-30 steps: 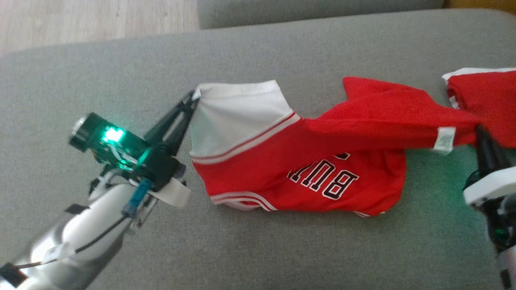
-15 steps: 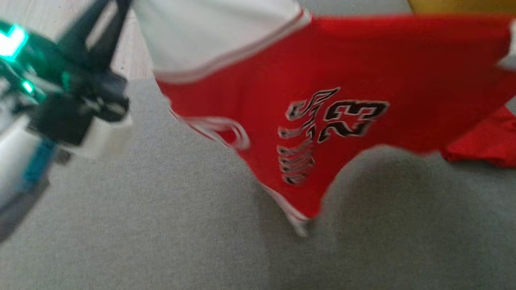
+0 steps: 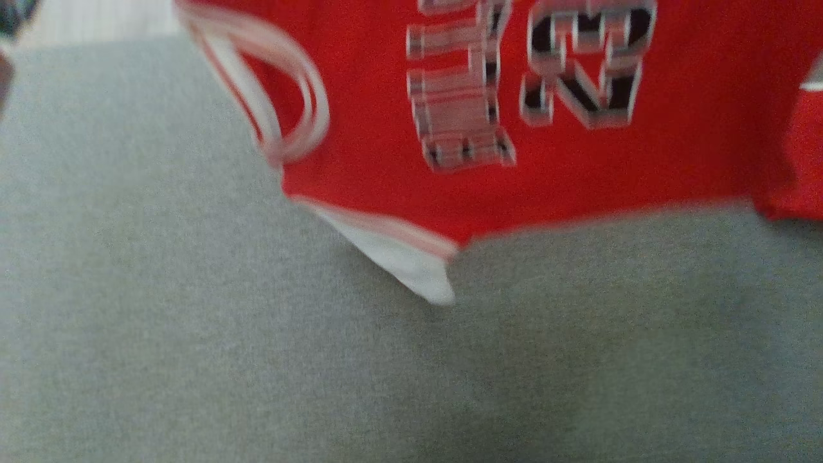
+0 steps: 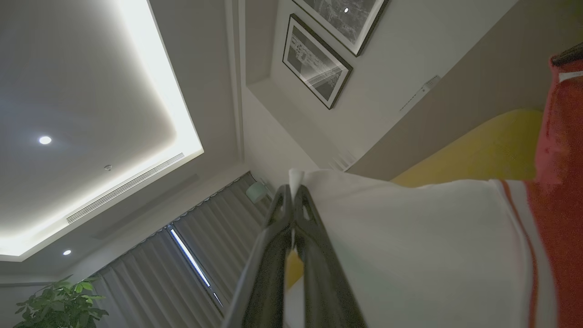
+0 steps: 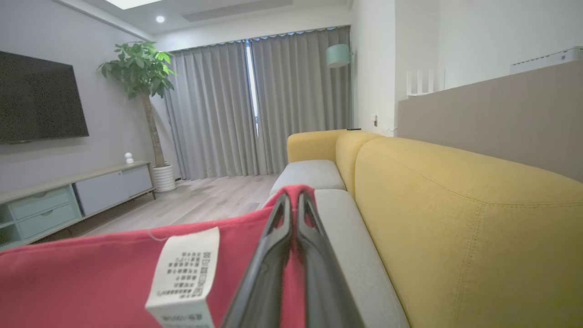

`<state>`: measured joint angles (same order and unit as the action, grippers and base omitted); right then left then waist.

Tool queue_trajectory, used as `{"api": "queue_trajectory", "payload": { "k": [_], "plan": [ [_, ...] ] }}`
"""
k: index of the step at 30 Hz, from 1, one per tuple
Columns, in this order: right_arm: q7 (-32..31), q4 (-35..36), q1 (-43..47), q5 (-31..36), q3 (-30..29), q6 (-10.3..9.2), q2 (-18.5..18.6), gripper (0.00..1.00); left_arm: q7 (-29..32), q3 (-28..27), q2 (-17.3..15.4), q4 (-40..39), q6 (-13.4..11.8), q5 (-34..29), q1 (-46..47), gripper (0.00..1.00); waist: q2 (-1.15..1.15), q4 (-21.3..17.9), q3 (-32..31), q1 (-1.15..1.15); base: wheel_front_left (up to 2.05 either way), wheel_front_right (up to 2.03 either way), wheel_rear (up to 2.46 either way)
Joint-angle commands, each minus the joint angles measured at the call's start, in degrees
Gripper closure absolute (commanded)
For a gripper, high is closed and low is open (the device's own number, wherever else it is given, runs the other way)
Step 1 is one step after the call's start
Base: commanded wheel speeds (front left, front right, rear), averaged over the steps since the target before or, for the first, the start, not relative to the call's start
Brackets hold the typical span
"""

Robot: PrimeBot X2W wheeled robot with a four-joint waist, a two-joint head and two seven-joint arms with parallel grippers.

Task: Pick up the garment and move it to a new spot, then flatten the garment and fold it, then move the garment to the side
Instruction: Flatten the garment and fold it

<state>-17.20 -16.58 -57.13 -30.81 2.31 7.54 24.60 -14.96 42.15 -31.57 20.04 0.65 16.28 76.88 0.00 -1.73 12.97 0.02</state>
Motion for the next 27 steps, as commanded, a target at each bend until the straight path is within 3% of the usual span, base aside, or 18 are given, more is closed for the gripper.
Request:
{"api": "queue_trajectory", "payload": {
  "k": [1,8,13,20,27],
  "plan": [
    [0.92,0.0,-4.0,0.64,0.36,-0.05,-0.47,1.0,-0.03,-3.34,-0.88,0.55,0.36,-0.39,6.15,1.0,0.0,1.31,6.76,-0.02,0.0,0.0,0.0],
    [9.47,-10.89,-18.28,4.21,1.85,-0.05,-0.67,1.0,-0.04,-7.67,3.84,6.0,-1.36,-5.61,18.54,1.0,0.0,2.18,13.13,-0.02,0.0,0.0,0.0],
    [13.76,-15.22,-20.3,4.4,5.7,-0.05,0.98,1.0,-0.04,-9.67,4.89,4.43,0.11,-6.25,17.47,1.0,0.0,3.11,15.65,-0.02,0.0,0.0,0.0],
    [17.55,-20.15,-13.54,1.34,9.69,-0.05,4.26,1.0,-0.04,-10.98,5.49,-2.76,3.13,-5.4,2.78,1.0,0.0,5.38,17.24,-0.02,0.0,0.0,0.0],
    [21.44,-21.22,3.52,-4.36,11.18,-0.05,7.38,1.0,-0.04,-11.9,4.4,-12.4,4.54,-4.9,-21.73,1.0,0.0,6.32,11.85,-0.02,0.0,0.0,0.0]
  ]
}}
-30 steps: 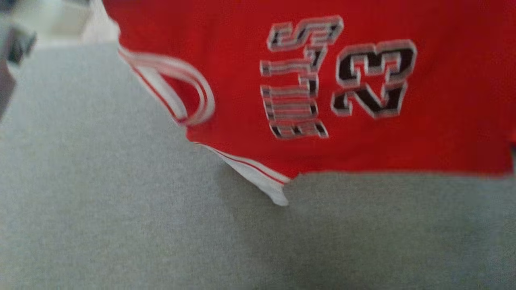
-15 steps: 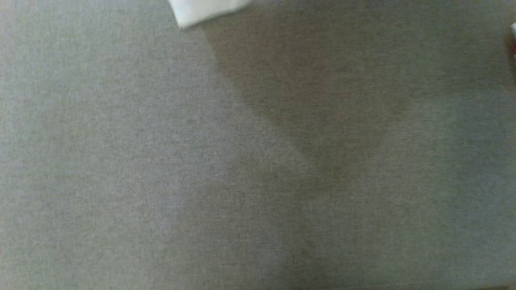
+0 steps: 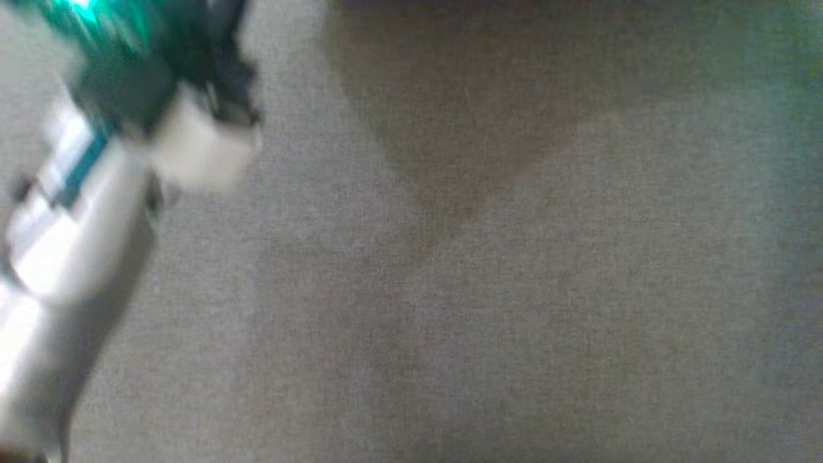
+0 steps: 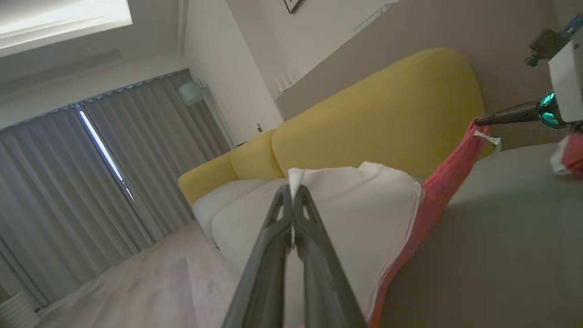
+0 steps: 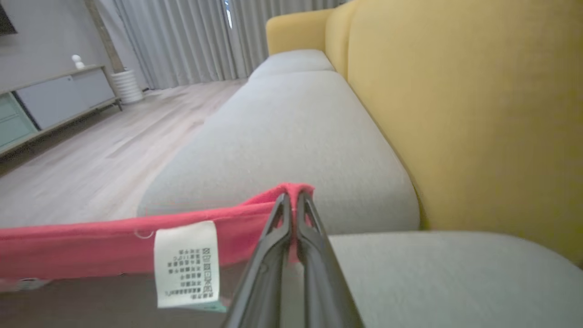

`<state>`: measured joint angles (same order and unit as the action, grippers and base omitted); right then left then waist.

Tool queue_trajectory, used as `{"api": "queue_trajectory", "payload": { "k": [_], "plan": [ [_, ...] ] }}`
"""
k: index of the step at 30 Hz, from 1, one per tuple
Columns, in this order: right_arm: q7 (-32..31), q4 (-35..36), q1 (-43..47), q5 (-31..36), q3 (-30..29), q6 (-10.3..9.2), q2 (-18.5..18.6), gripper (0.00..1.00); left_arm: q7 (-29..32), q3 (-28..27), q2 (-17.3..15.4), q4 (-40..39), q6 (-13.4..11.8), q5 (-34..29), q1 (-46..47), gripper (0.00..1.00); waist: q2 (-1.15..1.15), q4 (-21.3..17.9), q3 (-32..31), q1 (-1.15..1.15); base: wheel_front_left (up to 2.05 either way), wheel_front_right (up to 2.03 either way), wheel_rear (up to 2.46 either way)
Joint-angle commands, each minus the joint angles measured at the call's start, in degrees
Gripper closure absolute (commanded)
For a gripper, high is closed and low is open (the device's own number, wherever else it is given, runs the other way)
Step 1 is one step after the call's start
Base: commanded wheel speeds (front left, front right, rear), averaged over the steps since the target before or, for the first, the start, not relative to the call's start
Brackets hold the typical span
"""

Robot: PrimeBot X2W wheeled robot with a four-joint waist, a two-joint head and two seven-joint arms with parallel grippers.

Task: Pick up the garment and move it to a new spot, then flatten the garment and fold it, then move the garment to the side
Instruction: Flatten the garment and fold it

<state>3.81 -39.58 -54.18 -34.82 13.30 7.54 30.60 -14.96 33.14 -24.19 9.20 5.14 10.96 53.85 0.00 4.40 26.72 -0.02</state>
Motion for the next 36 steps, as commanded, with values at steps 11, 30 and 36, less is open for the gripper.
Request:
{"api": "queue_trajectory", "payload": {
  "k": [11,30,36],
  "plan": [
    [5.15,10.54,34.5,-6.6,-4.15,-0.05,2.09,1.0,-0.04,0.49,-2.95,-5.91,1.22,0.58,-34.09,1.0,0.0,-0.85,-12.59,0.02,0.0,0.0,0.0],
    [-2.37,35.36,63.1,4.45,-23.24,-0.05,-10.79,1.0,-0.04,-5.2,-1.3,-9.45,1.83,-0.62,-52.79,1.0,0.0,-1.12,-17.03,0.02,0.0,0.0,0.0],
    [-5.73,37.33,60.16,7.53,-25.61,-0.05,-13.39,1.0,-0.04,-4.5,0.09,-8.43,2.2,-2.02,-46.17,1.0,0.0,-0.64,-14.57,0.02,0.0,0.0,0.0]
  ]
}}
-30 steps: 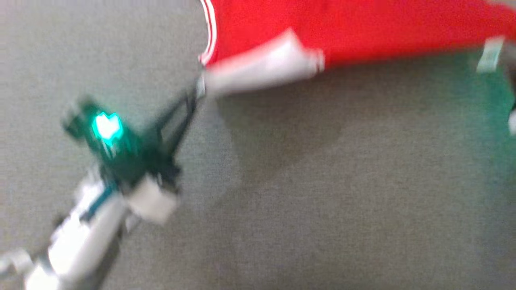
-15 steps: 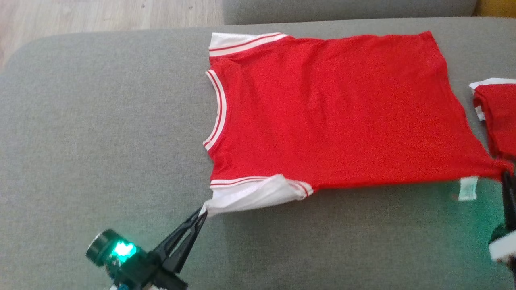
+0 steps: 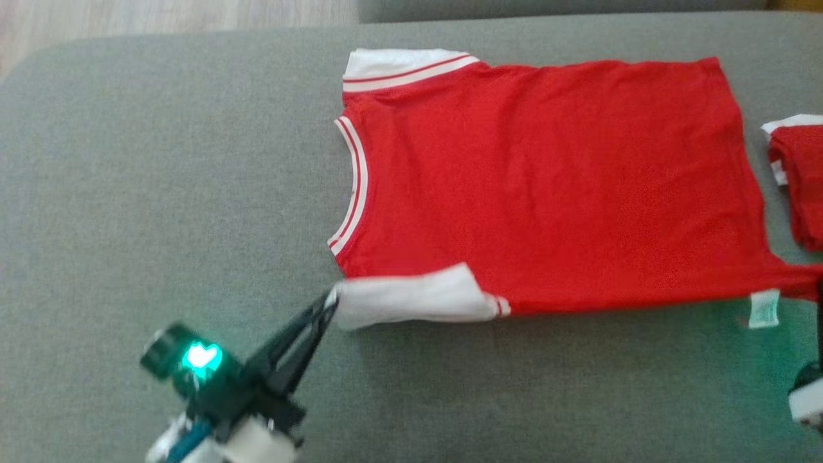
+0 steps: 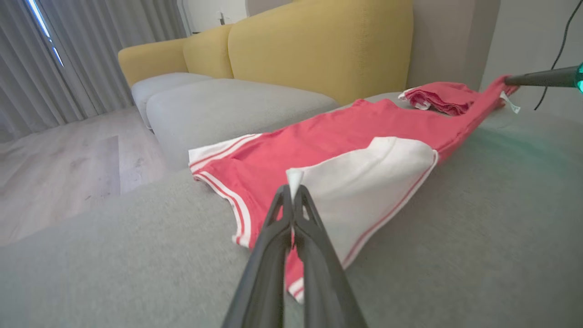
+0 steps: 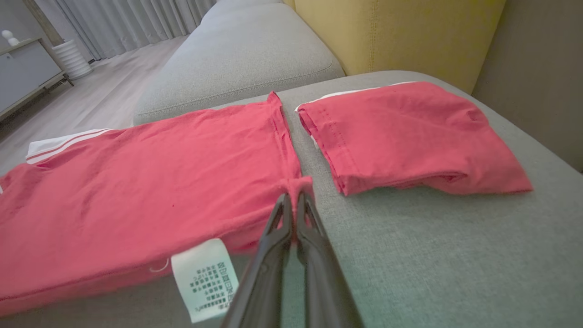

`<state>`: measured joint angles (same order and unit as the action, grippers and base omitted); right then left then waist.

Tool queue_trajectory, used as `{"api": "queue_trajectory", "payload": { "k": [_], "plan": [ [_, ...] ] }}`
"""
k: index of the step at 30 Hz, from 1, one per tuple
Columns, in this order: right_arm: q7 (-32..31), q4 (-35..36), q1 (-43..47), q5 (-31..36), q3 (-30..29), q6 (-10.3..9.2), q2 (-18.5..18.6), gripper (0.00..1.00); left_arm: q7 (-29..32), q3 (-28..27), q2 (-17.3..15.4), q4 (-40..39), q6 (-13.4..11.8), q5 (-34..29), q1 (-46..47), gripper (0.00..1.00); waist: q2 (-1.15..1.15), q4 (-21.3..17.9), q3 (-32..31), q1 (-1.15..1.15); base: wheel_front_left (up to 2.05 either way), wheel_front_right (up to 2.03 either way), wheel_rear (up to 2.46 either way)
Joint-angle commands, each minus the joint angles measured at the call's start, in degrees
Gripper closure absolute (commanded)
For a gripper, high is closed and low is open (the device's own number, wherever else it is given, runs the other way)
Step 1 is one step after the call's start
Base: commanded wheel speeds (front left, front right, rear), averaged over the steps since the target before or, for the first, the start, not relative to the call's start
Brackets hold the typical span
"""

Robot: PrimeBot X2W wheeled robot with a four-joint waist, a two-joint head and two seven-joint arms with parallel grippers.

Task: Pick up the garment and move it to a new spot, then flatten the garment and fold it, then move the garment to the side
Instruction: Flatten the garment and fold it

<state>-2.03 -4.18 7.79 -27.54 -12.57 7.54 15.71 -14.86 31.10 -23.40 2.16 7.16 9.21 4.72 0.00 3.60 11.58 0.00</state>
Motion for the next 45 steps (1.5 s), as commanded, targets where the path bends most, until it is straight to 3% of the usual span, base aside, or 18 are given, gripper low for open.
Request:
{"api": "queue_trajectory", "payload": {
  "k": [1,12,19,20,26,27,28,29,30,31,37,45],
  "plan": [
    [-0.35,1.71,-2.68,0.62,0.09,-0.05,1.24,1.0,-0.14,-2.25,-0.53,-0.8,0.21,-0.44,4.46,1.0,0.0,0.21,1.07,0.0,0.0,0.0,0.0],
    [-2.35,-2.82,-14.11,2.08,1.18,-0.05,1.73,1.0,-0.14,1.44,0.19,5.96,0.31,-0.31,21.6,1.0,0.0,0.15,7.22,0.0,0.0,0.0,0.0],
    [-2.07,-6.09,-19.51,2.4,3.09,-0.05,2.52,1.0,-0.14,1.6,0.65,8.77,0.32,-0.1,27.92,1.0,0.0,-0.2,9.48,0.0,0.0,0.0,0.0],
    [-1.82,-6.97,-20.53,2.17,3.71,-0.05,2.83,0.87,-0.14,1.52,0.88,9.38,0.32,-0.26,28.95,1.0,0.0,-0.27,9.87,0.0,0.0,0.0,0.0],
    [0.05,-9.29,-23.04,2.05,4.43,-0.05,3.67,0.82,-0.14,0.73,1.25,10.72,0.32,-0.97,30.47,1.0,0.0,-0.58,10.43,0.0,0.0,0.0,0.0],
    [0.37,-9.82,-23.52,1.97,4.68,-0.05,3.75,0.69,-0.14,0.63,1.34,10.95,0.32,-1.1,30.62,1.0,0.0,-0.63,10.46,0.0,0.0,0.0,0.0],
    [0.67,-10.31,-23.99,1.88,5.08,-0.05,3.87,0.36,-0.14,0.56,1.48,11.18,0.32,-1.21,30.73,1.0,0.0,-0.66,10.45,0.0,0.0,0.0,0.0],
    [0.94,-10.81,-24.39,1.81,5.5,-0.05,4.0,0.06,-0.14,0.48,1.73,11.46,0.32,-1.27,30.72,0.93,0.0,-0.67,10.39,0.0,0.0,0.0,0.0],
    [1.28,-11.33,-24.75,1.72,5.8,-0.05,4.07,0.0,-0.14,0.4,2.03,11.76,0.32,-1.23,30.61,0.42,0.0,-0.66,10.29,0.0,0.0,0.0,0.0],
    [1.79,-11.86,-25.04,1.74,5.88,-0.05,4.08,0.0,-0.14,0.28,2.31,12.06,0.32,-1.25,30.45,0.0,0.0,-0.62,10.11,0.0,0.0,0.0,0.0],
    [5.72,-13.25,-24.58,1.28,7.25,-0.05,3.43,0.0,-0.14,-2.19,5.35,13.08,-2.09,-1.09,25.6,0.0,0.0,-0.62,8.12,0.0,0.0,0.0,0.0],
    [8.38,-13.64,-20.23,0.2,7.78,-0.05,1.8,0.0,-0.14,-5.32,13.12,17.68,-4.64,6.73,12.15,0.0,0.0,-1.01,4.9,0.0,0.0,0.0,0.0]
  ]
}}
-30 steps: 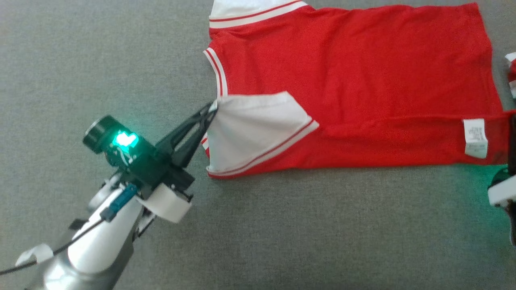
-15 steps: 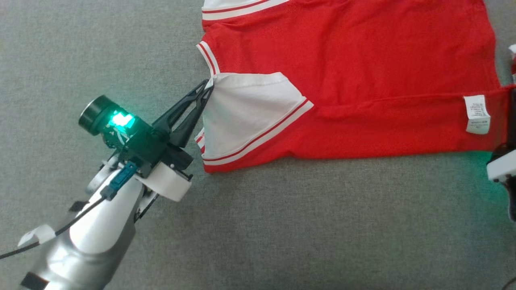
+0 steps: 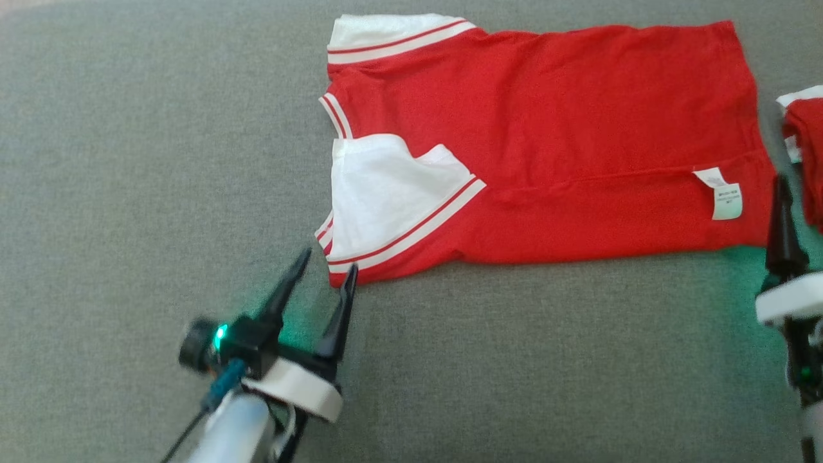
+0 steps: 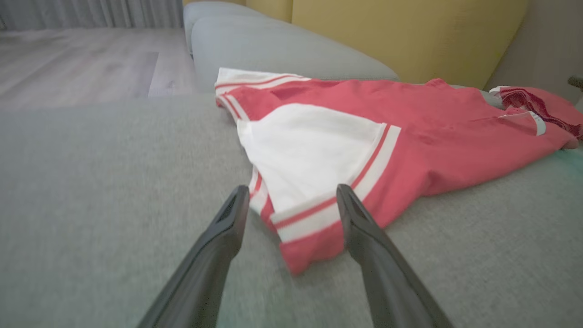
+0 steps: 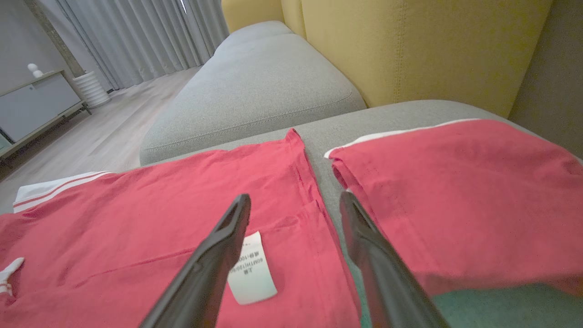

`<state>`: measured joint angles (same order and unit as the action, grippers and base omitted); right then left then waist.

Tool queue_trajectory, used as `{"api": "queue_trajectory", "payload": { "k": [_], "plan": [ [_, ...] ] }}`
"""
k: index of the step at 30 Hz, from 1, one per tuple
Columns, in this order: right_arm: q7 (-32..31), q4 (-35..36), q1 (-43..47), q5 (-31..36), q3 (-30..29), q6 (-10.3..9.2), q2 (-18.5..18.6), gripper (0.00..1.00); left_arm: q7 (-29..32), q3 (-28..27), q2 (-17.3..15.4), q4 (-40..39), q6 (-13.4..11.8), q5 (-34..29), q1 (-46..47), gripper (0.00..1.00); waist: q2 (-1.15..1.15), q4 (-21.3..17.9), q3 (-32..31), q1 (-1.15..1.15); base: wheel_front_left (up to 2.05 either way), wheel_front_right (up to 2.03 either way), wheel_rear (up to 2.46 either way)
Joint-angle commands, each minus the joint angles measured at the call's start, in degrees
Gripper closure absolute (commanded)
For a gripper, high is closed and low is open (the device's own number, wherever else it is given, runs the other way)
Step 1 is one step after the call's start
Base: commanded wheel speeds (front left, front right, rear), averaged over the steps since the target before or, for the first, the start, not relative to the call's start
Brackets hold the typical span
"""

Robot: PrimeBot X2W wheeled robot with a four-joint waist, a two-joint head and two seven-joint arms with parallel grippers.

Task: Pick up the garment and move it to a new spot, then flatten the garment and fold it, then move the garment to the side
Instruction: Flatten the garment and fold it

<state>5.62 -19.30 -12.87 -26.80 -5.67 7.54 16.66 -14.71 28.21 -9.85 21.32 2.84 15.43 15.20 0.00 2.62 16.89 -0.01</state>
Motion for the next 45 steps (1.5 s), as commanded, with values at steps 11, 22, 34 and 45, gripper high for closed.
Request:
{"api": "queue_trajectory", "payload": {
  "k": [11,22,34,45],
  "plan": [
    [0.82,1.25,2.15,-0.97,0.97,-0.05,0.22,0.0,-0.25,-3.03,2.08,8.55,0.37,3.17,2.2,0.0,0.0,-1.6,-1.53,0.01,0.0,0.0,0.0],
    [-1.56,-0.49,2.44,-0.91,1.12,-0.05,0.85,0.0,1.28,-0.83,2.87,16.68,3.14,5.29,5.66,1.0,0.0,-2.13,-1.53,0.01,0.0,0.0,0.0],
    [-8.81,-7.33,-1.07,1.1,0.02,-0.05,1.21,0.0,0.25,-1.5,0.7,12.9,2.91,5.44,5.33,1.0,0.0,-0.31,-1.66,0.01,0.0,0.0,0.0],
    [-15.69,-12.41,-3.5,-2.76,1.24,-0.05,2.55,1.0,0.18,-0.39,0.66,11.71,2.79,5.33,5.84,1.0,0.0,1.42,-1.44,0.01,0.0,0.0,0.0]
  ]
}}
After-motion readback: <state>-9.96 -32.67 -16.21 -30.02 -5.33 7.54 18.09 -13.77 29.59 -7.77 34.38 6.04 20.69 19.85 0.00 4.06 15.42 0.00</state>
